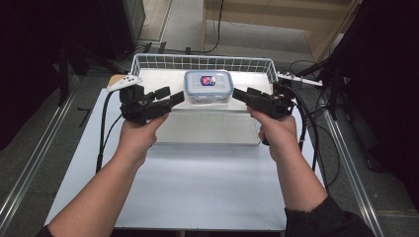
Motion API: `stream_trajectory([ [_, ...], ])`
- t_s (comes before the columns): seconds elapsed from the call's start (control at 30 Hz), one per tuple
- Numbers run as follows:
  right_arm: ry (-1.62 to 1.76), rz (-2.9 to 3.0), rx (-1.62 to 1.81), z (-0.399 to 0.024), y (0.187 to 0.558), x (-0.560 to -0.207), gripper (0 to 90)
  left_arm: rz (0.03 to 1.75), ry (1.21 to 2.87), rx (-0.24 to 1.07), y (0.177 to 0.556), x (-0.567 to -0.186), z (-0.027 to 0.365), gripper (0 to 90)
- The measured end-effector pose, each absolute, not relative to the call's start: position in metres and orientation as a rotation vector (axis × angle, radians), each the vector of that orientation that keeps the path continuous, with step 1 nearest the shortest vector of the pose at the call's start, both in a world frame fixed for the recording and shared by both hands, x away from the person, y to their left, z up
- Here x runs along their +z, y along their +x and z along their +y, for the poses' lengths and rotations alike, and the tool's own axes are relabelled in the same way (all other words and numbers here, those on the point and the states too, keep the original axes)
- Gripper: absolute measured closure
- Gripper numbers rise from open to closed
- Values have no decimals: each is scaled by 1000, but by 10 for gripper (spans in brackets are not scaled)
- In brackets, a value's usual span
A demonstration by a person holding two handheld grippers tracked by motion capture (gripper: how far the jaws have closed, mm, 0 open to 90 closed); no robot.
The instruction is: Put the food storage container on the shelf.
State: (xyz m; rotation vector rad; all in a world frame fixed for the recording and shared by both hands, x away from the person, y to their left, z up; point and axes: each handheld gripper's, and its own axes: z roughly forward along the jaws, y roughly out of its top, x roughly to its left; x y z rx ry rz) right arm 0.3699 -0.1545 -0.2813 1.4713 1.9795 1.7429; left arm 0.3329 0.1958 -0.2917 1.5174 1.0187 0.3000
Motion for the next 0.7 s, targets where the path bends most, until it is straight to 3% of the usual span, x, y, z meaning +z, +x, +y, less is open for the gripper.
stream_trajectory([
  [0.27,1408,1963,1715,-158,345,-299,348,973,1513,330,300,-315,211,386],
  [0.7,1309,1989,1646,-168,291,-377,338,943,1668,394,250,-398,227,393],
])
